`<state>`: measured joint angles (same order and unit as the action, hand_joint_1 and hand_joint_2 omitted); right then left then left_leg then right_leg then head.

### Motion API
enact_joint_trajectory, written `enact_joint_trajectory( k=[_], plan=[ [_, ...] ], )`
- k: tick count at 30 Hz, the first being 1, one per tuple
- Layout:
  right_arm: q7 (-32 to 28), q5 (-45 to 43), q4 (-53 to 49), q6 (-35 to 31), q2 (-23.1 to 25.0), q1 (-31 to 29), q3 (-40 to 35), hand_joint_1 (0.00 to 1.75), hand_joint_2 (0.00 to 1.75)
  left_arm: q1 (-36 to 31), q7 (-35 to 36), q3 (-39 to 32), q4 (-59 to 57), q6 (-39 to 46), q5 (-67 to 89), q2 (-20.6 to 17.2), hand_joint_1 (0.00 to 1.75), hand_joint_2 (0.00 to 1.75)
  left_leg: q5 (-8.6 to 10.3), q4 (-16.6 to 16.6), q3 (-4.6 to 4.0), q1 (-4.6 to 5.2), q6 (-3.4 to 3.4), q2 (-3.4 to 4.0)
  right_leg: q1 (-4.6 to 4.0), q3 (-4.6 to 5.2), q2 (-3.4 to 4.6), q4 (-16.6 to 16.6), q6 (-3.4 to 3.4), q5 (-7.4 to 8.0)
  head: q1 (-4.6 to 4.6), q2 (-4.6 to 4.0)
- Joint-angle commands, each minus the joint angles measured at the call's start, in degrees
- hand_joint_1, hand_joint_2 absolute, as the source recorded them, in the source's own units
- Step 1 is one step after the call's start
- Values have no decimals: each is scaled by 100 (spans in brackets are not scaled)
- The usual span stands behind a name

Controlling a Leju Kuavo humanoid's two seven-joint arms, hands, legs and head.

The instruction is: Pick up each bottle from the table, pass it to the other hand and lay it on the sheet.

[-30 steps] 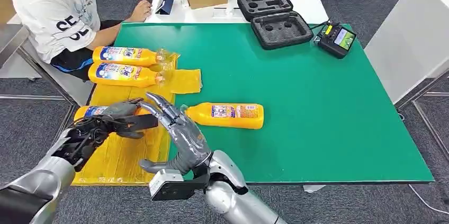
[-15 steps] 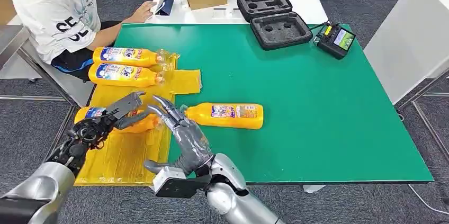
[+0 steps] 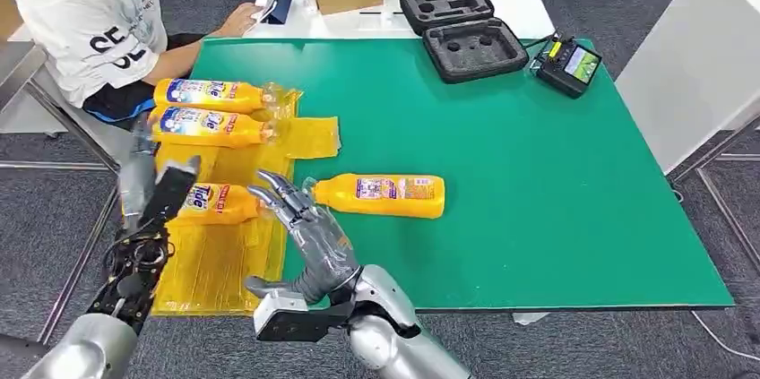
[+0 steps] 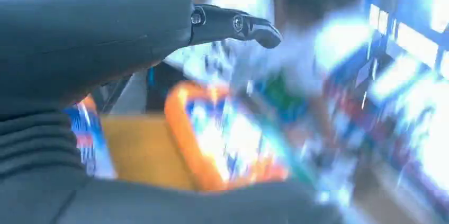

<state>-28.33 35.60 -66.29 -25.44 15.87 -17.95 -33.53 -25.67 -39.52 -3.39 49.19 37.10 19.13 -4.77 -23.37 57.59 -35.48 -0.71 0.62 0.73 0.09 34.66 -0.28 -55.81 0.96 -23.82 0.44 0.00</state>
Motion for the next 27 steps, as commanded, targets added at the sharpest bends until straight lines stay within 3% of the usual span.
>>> enact_joint_trajectory(
  k=[1, 4, 8, 9, 14, 19, 27],
  plan=[
    [131, 273, 102, -296, -278, -122, 339, 0, 175, 1061, -48, -830, 2298, 290, 197, 539, 0, 175, -6, -5, 14, 2, 3, -6, 3, -17, -1, 7, 3, -6, 0, 0],
    [698, 917, 259, -464, -554, -240, 591, 0, 175, 1259, -48, -915, 2690, 290, -69, 593, 0, 175, -8, -2, 3, 1, 2, -4, 1, -5, 1, 8, 5, -3, 0, 0],
    [897, 1126, 290, -502, -636, -298, 755, 0, 175, 1288, -48, -905, 2674, 290, -372, 566, 0, 175, -10, -3, 9, 6, 2, -14, 4, -13, -5, 6, 4, -8, -2, 0],
    [1500, 1755, 385, -410, -677, -381, 871, 0, 175, 1313, -48, -963, 2596, 263, -726, 573, 0, 175, -8, -3, 4, 5, 1, -12, 3, -8, -4, 6, 3, -6, -2, 0],
    [2473, 2831, 1167, 4, -855, -1017, 1326, 0, 175, 1308, -48, -1176, 2480, -64, -1383, 615, 0, 175, -9, -5, 10, 6, 1, -11, 6, -13, 1, 6, 4, -4, 0, 0],
    [2676, 3127, 2303, -8, -855, -1646, 1558, 0, 175, 1130, -48, -1070, 2263, -97, -1276, 637, 0, 175, -1, -3, -4, 4, 2, -12, 4, -1, -6, 4, 4, 1, 0, 0],
    [2663, 3118, 2364, -16, -851, -1696, 1569, 0, 175, 1112, -48, -1069, 2246, -97, -1272, 638, 0, 175, -7, -2, 8, 5, 0, -18, 4, -12, -7, 2, 3, -7, 0, 0]
  ],
)
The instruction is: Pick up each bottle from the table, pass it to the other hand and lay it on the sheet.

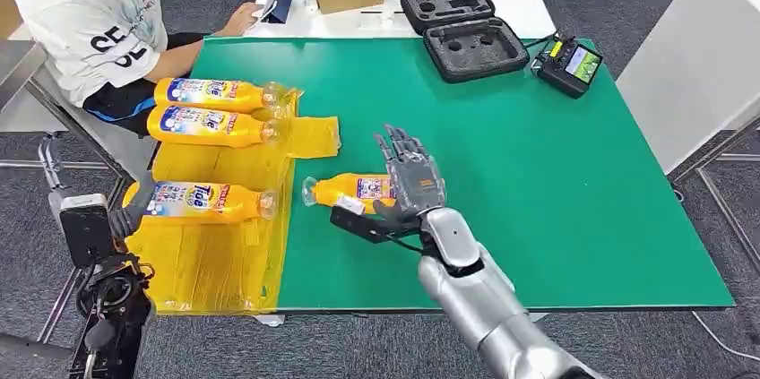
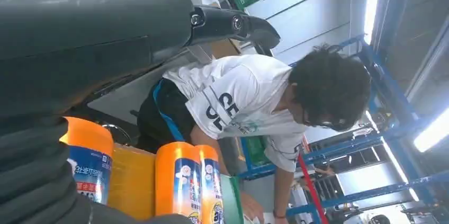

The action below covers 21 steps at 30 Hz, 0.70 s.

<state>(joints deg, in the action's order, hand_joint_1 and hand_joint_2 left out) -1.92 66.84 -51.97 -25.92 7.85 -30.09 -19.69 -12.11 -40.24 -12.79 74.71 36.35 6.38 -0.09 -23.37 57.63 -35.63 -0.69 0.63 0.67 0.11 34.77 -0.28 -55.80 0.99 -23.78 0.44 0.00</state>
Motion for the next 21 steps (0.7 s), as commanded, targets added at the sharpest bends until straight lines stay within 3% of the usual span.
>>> enact_joint_trajectory(
  k=[1, 11, 21],
  plan=[
    [22, -5, 932, 32, -49, -482, 185, 0, 175, -244, 24, -129, -306, -21, 2, 170, 0, 175, -5, -5, 19, 2, -1, -14, 3, -21, -9, 2, 0, -10, 0, 0],
    [220, -8, 2750, 505, 48, -1466, 321, 0, 175, -469, 24, 5, -712, -145, -35, 123, 0, 175, -1, -2, 5, 3, 1, -7, 3, -3, -3, -1, 1, -3, 0, 0],
    [261, -196, 3129, 970, 86, -1597, 455, 0, 175, -641, 24, 53, -945, -175, -28, 125, 0, 175, -5, -3, 19, 5, 2, -13, 5, -19, -6, -2, 1, -11, 2, 0]
  ],
)
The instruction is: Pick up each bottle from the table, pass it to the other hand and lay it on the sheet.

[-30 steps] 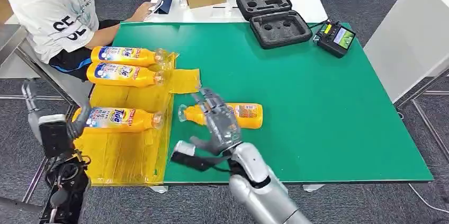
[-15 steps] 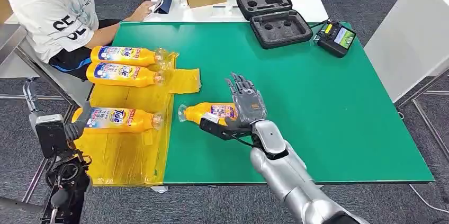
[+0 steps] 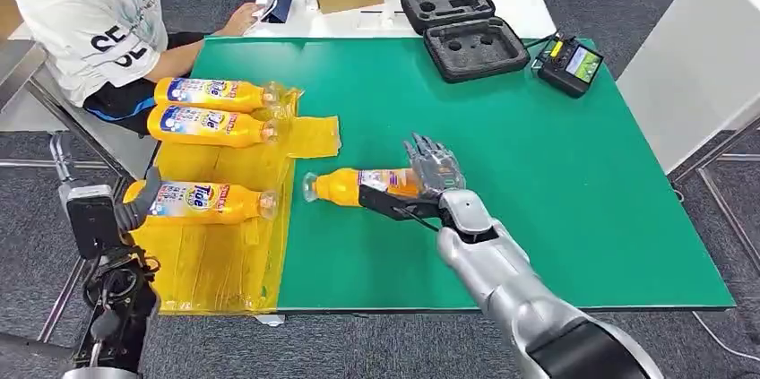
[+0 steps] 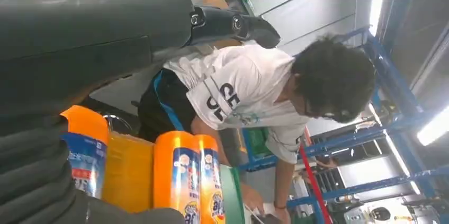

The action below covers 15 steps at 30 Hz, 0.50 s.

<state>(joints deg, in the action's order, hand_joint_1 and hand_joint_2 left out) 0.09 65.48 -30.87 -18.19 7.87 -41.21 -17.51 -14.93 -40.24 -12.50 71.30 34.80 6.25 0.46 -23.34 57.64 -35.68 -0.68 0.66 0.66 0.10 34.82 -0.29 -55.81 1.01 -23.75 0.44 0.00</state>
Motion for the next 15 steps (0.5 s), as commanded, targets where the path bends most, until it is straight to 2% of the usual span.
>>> enact_joint_trajectory(
  k=[1, 7, 15],
  plan=[
    [104, -120, 1086, 317, 71, -508, 289, 0, 175, -390, 24, 37, -669, -39, -24, 70, 0, 175, -7, -2, 18, 2, -1, -7, 3, -18, -2, -1, 0, -9, 0, 0],
    [256, -349, 1365, 666, -54, -525, 545, 0, 175, -487, 24, 76, -871, -39, -75, 67, 0, 175, -2, -4, 17, 3, 0, -21, 4, -19, -18, 0, 1, -10, 0, 0],
    [140, -509, 1419, 734, -98, -448, 730, 0, 175, -607, 24, 74, -1051, -68, -123, 69, 0, 175, -4, -4, 14, 2, 0, -16, 3, -16, -12, 1, 0, -9, 0, 0]
  ],
)
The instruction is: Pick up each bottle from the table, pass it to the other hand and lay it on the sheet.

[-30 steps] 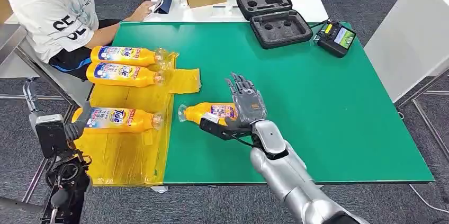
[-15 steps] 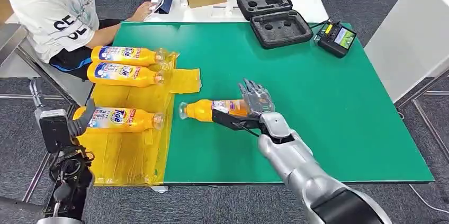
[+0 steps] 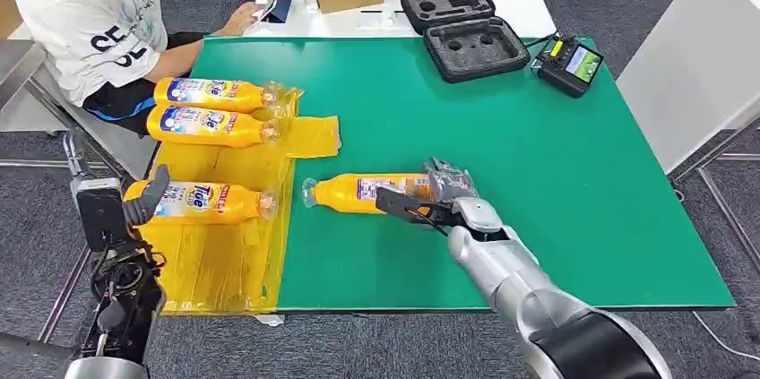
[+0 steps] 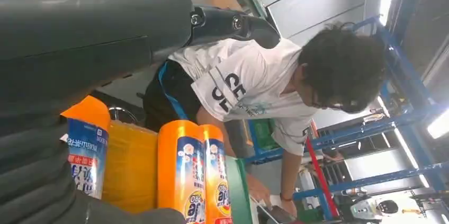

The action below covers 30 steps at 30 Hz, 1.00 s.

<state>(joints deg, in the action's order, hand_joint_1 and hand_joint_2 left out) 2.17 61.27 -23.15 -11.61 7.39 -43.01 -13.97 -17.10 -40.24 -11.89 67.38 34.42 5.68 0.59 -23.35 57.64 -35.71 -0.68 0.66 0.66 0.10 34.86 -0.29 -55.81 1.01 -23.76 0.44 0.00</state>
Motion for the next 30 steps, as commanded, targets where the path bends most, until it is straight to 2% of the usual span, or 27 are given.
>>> enact_joint_trajectory(
  k=[1, 12, 14, 17, 19, 30],
  plan=[
    [-149, -207, 656, 197, -46, -250, 477, 0, 175, -429, 24, 30, -714, -73, -74, 56, 0, 175, -8, -2, 26, 3, -1, -20, 4, -29, -13, -1, 0, -14, 0, 0],
    [-215, -242, 674, 200, -83, -184, 519, 0, 175, -510, 24, 71, -830, -68, -65, 68, 0, 175, -3, -4, 18, 2, 0, -18, 3, -21, -14, 2, 0, -9, 0, 0],
    [-796, -329, 578, -195, -85, -140, 626, 0, 175, -515, 24, 105, -857, -99, -119, 49, 0, 175, -5, -3, 26, 2, 0, -22, 4, -30, -16, 1, 1, -12, 2, 0],
    [-841, -328, 578, -275, -89, -139, 635, 0, 175, -518, 24, 112, -858, -87, -120, 62, 0, 175, -7, -2, 24, 2, 0, -21, 3, -28, -16, 1, 1, -13, 0, 0],
    [-1090, -377, 566, -455, -85, -139, 682, 0, 175, -545, 24, 116, -910, -118, -171, 76, 0, 175, -2, -3, 12, 1, 0, -14, 2, -15, -11, 1, 0, -7, 0, 0],
    [-1105, -297, 645, -376, -67, -273, 629, 0, 175, -674, 24, 137, -1090, -148, -227, 109, 0, 175, -8, 1, 25, 5, 0, -17, 6, -26, -11, -5, 0, -14, 0, 0]
  ],
)
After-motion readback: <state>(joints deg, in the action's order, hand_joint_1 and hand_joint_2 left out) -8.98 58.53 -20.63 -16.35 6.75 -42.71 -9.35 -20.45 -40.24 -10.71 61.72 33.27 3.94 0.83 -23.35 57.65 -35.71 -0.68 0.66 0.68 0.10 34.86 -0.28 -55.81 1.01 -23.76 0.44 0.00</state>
